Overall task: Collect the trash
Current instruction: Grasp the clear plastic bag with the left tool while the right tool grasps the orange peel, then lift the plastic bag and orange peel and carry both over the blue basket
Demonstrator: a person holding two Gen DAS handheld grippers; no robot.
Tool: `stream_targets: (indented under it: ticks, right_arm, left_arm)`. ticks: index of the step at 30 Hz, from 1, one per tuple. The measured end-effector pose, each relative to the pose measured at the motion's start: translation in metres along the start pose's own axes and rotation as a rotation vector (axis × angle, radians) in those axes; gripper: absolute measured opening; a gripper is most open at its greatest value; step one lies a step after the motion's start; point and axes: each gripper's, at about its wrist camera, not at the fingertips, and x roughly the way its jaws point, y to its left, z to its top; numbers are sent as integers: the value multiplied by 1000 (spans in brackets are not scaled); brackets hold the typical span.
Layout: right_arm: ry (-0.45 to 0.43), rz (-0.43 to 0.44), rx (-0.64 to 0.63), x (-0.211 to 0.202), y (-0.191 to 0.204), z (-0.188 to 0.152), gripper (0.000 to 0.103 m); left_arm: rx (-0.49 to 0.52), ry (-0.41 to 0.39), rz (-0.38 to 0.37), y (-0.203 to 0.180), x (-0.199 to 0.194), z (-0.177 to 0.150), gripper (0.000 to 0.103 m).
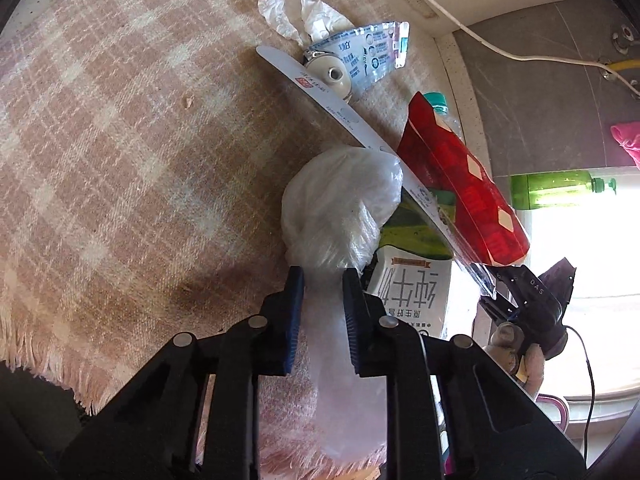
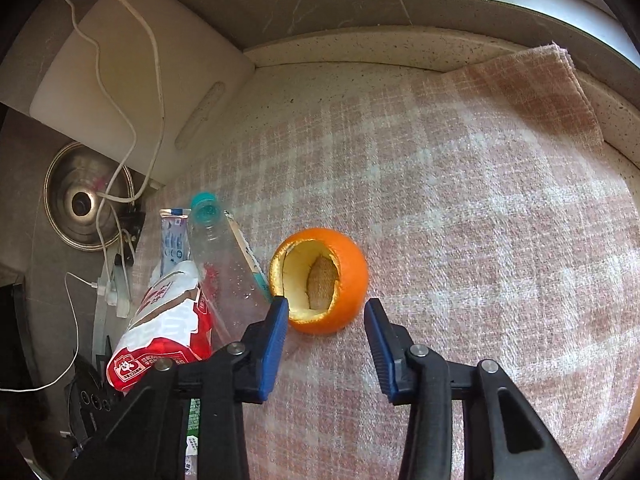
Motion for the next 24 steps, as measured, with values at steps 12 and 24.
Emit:
stream_targets:
  ticks: [12, 24]
  right_arm:
    - [58, -15, -39, 7, -5, 11, 31]
    - [17, -76, -53, -2, 10, -9, 12]
  left_arm:
    - [134, -14, 97, -2, -66, -24, 15]
    - [156, -36, 16, 4, -51, -41, 15]
